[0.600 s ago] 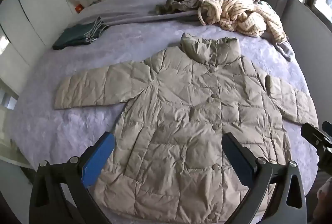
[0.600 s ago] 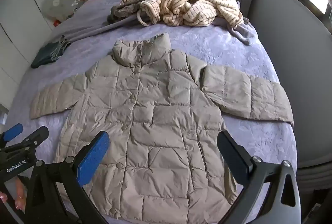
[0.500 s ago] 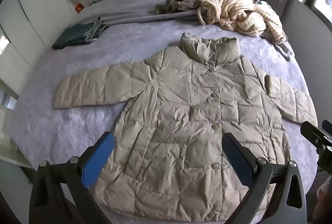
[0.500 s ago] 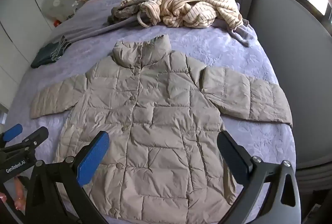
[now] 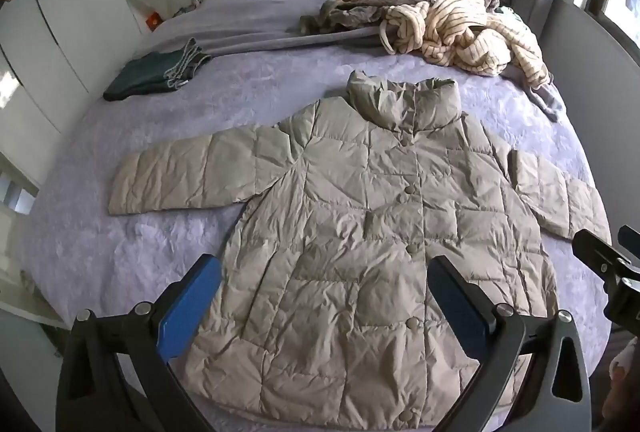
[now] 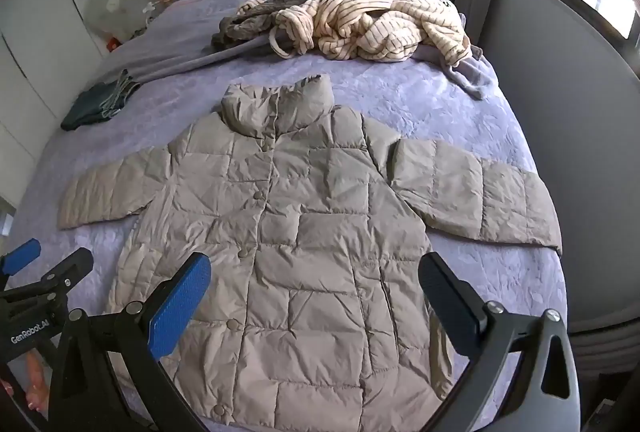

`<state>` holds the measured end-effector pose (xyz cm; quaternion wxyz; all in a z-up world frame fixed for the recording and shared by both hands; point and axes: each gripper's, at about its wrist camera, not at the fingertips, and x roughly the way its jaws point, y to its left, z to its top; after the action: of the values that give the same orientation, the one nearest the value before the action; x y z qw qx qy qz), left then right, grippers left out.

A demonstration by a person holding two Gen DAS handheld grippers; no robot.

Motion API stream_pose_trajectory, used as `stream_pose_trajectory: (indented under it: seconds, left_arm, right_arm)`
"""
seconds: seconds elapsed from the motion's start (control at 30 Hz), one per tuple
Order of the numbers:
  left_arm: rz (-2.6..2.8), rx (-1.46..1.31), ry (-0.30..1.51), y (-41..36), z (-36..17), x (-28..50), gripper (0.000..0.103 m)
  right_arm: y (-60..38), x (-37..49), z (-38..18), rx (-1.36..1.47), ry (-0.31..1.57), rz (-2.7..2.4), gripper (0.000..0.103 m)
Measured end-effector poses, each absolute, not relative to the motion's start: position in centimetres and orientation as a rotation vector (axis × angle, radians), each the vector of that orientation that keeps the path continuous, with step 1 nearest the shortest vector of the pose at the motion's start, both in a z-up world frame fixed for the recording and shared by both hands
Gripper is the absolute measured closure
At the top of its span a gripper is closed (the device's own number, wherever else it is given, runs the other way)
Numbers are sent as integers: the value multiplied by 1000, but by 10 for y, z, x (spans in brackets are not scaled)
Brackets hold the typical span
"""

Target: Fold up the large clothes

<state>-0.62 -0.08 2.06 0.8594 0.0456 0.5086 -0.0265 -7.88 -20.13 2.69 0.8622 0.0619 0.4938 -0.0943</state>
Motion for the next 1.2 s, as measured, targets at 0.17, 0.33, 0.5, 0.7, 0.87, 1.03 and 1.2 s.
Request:
stream_pose_trajectory:
  seconds: [0.17, 0.33, 0.5, 0.7, 0.87, 1.03, 1.2]
  left_arm:
    - [-60, 93, 1067, -2, 26, -6, 0]
    - [-74, 92, 1075, -2, 23, -3, 0]
    - [-72, 84, 1080, -1, 28, 2, 0]
    - [-84, 91, 1066, -9, 20, -6, 0]
    - [-91, 91, 1061, -17, 21, -8, 0]
    - [-90, 79, 1061, -7, 20, -9, 0]
    - [-88, 79, 1064, -7, 21, -9, 0]
  right_arm:
    - [-200, -79, 28, 131, 1036, -200, 0]
    - [-201, -80, 27, 130, 1036, -199, 0]
    - [-199, -78, 28, 128, 1037, -199, 0]
    - [-200, -79, 28, 131, 1036, -199, 0]
    - [-200, -80, 29, 130, 1036, -198, 0]
    - [-200, -80, 29, 131, 1034, -199, 0]
    - [-200, -80, 30, 129, 1033, -197, 0]
